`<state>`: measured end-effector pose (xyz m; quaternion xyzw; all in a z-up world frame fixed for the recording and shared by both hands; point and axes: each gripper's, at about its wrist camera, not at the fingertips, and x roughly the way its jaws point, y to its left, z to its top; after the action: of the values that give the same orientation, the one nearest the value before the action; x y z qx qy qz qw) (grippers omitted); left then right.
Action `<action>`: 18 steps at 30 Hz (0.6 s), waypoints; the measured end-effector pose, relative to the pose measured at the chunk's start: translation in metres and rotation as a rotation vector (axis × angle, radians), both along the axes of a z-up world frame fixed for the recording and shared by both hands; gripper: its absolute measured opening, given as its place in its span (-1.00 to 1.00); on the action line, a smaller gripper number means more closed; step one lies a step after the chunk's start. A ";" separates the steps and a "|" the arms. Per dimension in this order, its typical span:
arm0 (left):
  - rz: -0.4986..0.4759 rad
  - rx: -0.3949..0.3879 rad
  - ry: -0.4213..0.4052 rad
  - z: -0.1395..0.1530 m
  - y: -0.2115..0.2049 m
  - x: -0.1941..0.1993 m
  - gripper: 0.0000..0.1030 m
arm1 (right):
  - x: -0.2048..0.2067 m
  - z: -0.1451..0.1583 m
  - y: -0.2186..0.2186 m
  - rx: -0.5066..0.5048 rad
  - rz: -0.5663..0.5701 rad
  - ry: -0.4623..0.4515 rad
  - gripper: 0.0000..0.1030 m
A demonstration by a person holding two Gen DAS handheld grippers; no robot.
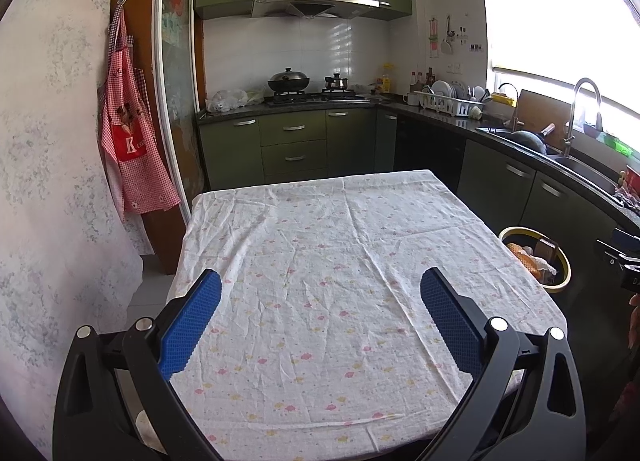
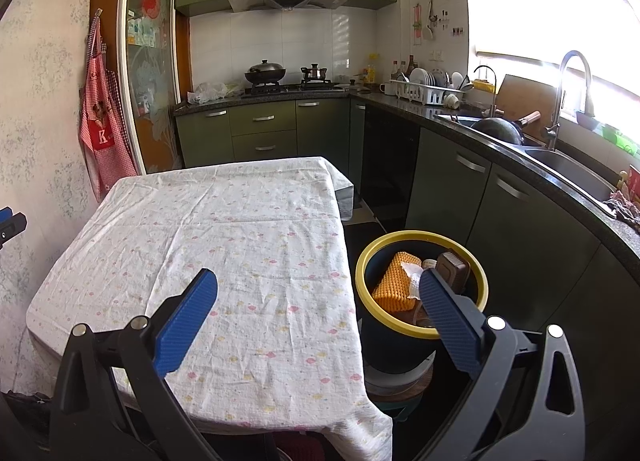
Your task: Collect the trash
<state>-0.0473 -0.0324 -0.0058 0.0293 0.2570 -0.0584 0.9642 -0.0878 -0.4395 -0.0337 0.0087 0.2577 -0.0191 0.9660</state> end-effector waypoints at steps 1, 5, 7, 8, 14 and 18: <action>-0.001 -0.003 -0.001 0.001 0.000 0.000 0.91 | 0.002 0.001 0.000 -0.001 0.000 0.000 0.87; 0.001 0.015 -0.032 0.001 0.000 0.000 0.91 | 0.002 -0.005 0.001 0.000 0.001 0.008 0.87; 0.003 0.031 -0.035 0.000 -0.002 0.001 0.91 | 0.003 -0.007 0.001 0.001 0.002 0.013 0.87; 0.003 0.035 -0.030 -0.001 -0.003 0.002 0.91 | 0.005 -0.008 0.002 0.002 0.002 0.015 0.87; -0.016 0.019 0.052 -0.009 -0.003 0.028 0.91 | 0.011 -0.010 0.005 -0.002 0.009 0.033 0.87; -0.010 -0.010 0.109 -0.021 0.007 0.065 0.91 | 0.038 -0.012 0.008 -0.001 0.042 0.065 0.87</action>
<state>0.0180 -0.0250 -0.0268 0.0225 0.3085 -0.0659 0.9487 -0.0494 -0.4315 -0.0453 0.0023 0.2892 0.0010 0.9573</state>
